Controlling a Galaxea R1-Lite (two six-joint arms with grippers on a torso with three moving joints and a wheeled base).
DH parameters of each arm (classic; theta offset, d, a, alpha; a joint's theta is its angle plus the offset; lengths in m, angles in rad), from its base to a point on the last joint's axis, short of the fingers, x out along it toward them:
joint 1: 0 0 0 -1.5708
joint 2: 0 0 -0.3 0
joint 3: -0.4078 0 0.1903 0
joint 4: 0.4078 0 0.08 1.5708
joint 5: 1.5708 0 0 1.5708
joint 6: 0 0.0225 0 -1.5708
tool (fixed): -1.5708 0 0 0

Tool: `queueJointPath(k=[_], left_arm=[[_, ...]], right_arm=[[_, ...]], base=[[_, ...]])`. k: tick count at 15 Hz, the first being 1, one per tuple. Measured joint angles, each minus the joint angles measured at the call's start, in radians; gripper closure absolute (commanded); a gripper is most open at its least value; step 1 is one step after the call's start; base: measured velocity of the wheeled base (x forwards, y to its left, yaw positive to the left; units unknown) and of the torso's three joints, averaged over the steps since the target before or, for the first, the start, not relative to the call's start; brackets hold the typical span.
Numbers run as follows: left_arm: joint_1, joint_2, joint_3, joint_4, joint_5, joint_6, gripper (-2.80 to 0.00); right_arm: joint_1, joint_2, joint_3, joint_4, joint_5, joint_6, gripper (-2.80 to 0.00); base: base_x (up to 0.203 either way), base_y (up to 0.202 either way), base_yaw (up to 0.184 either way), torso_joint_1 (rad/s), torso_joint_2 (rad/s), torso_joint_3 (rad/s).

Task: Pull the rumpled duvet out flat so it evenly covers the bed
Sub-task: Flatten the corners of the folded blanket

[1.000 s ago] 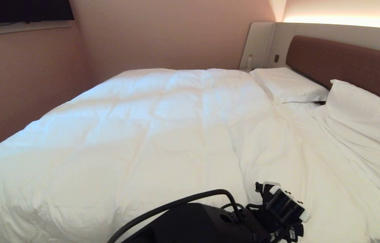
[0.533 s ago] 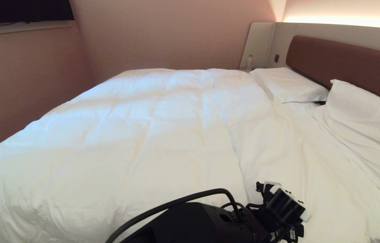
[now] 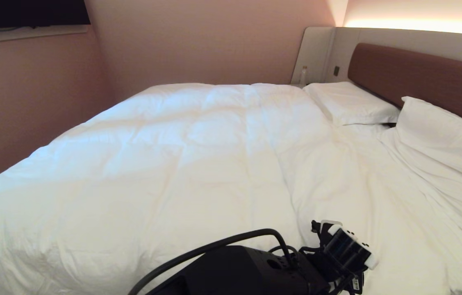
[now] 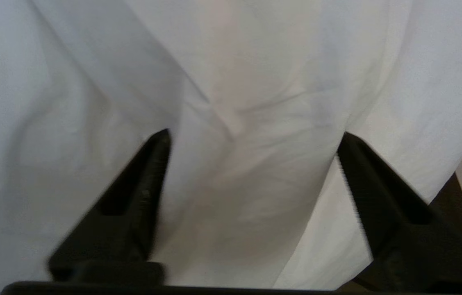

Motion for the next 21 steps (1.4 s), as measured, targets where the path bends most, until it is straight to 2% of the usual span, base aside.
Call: queueJointPath(k=[12, 17, 21], left_arm=[[-0.001, -0.026, 0.009, -0.003, 0.000, -0.019, 0.00], [0.004, -0.172, 0.063, 0.010, 0.001, -0.041, 0.00], [0.057, -0.338, 0.124, 0.013, -0.001, -0.040, 0.00]], right_arm=[[0.000, 0.000, 0.002, -0.001, -0.002, 0.000, 0.00], [0.000, 0.000, 0.002, -0.001, -0.001, 0.001, 0.00], [0.001, 0.001, 0.000, 0.001, -0.001, 0.001, 0.00]], base=[[0.000, 0.000, 0.000, 0.000, 0.00, 0.000], [0.000, 0.000, 0.000, 0.000, 0.00, 0.000], [0.000, 0.000, 0.000, 0.000, 0.00, 0.000]])
